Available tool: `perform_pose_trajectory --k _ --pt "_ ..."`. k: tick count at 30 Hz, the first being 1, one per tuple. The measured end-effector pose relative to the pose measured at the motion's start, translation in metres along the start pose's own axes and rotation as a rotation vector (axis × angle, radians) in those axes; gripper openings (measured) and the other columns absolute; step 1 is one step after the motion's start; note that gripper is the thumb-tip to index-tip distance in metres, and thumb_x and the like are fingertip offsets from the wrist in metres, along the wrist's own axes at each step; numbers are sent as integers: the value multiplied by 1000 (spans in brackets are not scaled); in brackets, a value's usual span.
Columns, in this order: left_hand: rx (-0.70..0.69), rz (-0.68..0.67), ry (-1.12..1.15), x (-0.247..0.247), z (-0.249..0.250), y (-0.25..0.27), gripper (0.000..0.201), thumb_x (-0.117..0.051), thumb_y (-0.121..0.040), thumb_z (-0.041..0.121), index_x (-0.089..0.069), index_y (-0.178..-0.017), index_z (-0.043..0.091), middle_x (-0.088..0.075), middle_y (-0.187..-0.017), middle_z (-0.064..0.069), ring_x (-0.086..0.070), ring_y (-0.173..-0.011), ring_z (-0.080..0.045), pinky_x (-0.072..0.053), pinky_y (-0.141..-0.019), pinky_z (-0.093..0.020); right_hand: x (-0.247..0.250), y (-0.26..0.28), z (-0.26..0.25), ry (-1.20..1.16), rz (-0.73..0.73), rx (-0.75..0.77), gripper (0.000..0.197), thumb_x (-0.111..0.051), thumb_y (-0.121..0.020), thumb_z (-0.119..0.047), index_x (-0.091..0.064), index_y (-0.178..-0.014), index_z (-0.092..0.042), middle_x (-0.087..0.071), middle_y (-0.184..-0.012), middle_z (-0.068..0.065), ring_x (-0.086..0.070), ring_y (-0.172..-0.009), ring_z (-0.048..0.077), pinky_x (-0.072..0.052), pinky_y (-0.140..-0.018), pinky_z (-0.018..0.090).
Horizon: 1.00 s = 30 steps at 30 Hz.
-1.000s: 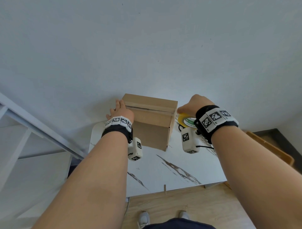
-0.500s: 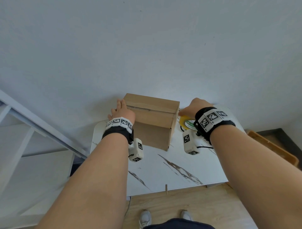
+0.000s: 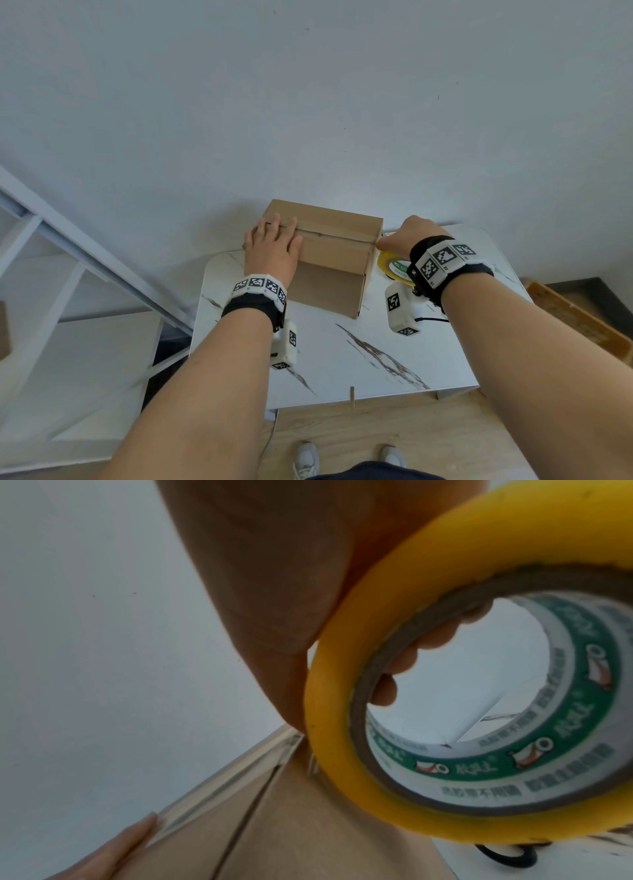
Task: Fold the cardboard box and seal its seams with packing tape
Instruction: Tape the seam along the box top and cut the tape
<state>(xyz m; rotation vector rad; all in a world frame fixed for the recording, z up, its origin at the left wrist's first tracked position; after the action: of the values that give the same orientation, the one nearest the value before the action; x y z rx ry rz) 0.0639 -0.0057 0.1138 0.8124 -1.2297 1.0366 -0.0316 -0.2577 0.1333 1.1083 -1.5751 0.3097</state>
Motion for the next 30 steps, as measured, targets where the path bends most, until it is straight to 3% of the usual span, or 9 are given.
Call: perform_pose_trajectory --k 3,7,12,15,22,25,30 --pt "6 -72 -43 -6 -1 -1 50 -13 -101 49 -19 -150 39 -8 -161 3 0 -149 -22 0 -120 -45 0 2 -1 4 6 -1 31 -61 -78 -42 -52 -70 -13 -56 -66 3 -53 -57 18 -39 -52 24" --pt "21 -115 -68 -4 4 -5 49 -16 -102 44 -22 -150 35 -9 -161 5 -1 -149 -23 -1 -120 -45 -1 6 -2 12 10 -5 26 -59 -79 -37 -53 -71 -13 -58 -68 2 -53 -57 18 -39 -53 24" --pt "-128 5 30 9 38 5 46 -27 -103 38 -38 -145 25 -27 -157 3 -17 -147 -22 -13 -120 -40 0 9 -2 15 15 -7 27 -59 -79 -39 -54 -71 -14 -59 -69 3 -54 -58 18 -39 -53 24" --pt "-119 -53 49 -3 40 11 51 -21 -103 44 -31 -149 24 -18 -160 3 -8 -149 -23 -7 -122 -39 1 11 -1 11 16 -8 27 -59 -80 -38 -53 -70 -14 -58 -67 2 -52 -56 17 -37 -51 23" --pt "-158 -98 -14 -4 45 8 51 -19 -103 41 -25 -150 23 -14 -161 2 -7 -149 -23 -6 -122 -38 3 18 0 36 41 -15 27 -56 -83 -38 -52 -71 -15 -57 -67 2 -51 -56 16 -32 -49 22" --pt "-265 -48 -23 3 68 16 46 -22 -104 40 -28 -149 31 -20 -159 4 -14 -148 -22 -9 -121 -36 3 19 0 18 40 -10 28 -55 -84 -40 -52 -70 -15 -57 -67 1 -52 -56 16 -33 -49 22" --pt "-286 -159 0 -16 86 24 49 -19 -100 53 -25 -148 42 -13 -160 8 -4 -149 -26 -2 -120 -38 2 19 4 -3 24 -25 31 -57 -84 -41 -50 -70 -14 -55 -66 2 -49 -55 15 -30 -48 23"
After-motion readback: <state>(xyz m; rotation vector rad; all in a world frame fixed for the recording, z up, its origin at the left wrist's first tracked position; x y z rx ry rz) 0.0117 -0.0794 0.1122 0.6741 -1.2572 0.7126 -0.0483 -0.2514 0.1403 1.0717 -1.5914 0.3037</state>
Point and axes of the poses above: each hand's wrist, its own y-axis away from the middle knuckle, its own x-axis out of the back of the hand, z = x × y, the point moved 10 cm from there along -y, towards the middle knuckle
